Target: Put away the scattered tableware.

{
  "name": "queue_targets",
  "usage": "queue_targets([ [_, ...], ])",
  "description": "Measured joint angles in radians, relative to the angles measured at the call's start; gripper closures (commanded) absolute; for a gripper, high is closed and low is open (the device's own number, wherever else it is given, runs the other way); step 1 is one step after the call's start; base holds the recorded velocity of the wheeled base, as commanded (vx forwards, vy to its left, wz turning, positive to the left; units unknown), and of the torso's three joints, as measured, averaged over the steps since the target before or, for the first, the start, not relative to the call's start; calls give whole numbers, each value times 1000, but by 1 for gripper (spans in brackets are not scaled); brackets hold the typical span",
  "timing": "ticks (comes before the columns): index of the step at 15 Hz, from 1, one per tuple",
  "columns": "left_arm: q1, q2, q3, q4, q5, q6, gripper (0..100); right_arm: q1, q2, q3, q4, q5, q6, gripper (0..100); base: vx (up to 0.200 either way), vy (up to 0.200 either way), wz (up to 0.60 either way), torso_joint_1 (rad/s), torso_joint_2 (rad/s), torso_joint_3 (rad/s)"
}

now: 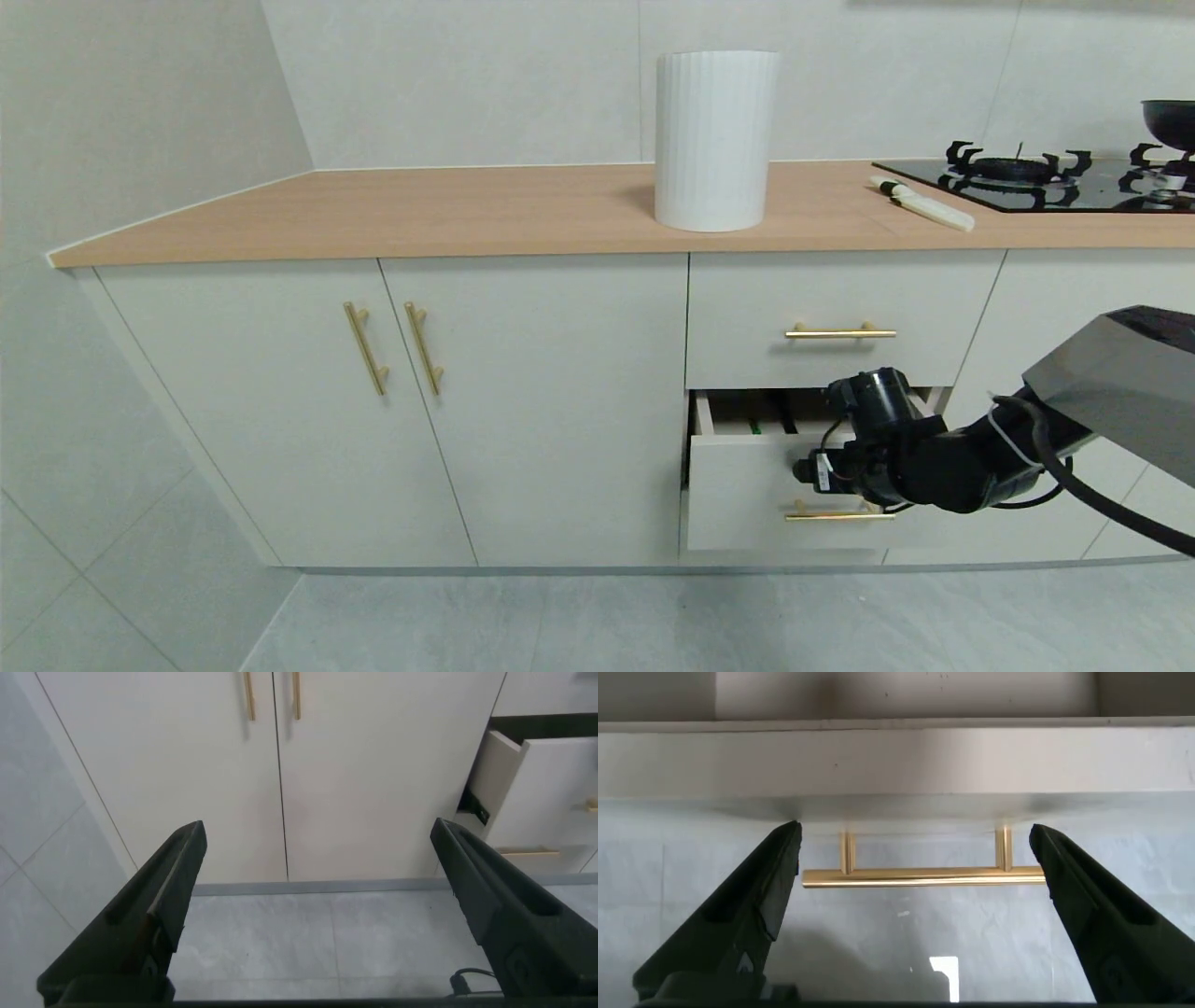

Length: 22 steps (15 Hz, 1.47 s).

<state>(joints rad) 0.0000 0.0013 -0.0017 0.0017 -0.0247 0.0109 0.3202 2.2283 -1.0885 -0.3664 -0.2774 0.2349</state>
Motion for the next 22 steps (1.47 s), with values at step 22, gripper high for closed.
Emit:
queue_targets([
  [22, 0, 0, 0, 0, 0, 0, 0, -115, 198, -81, -396, -1, -4, 0, 0, 0, 0, 0, 0, 0],
])
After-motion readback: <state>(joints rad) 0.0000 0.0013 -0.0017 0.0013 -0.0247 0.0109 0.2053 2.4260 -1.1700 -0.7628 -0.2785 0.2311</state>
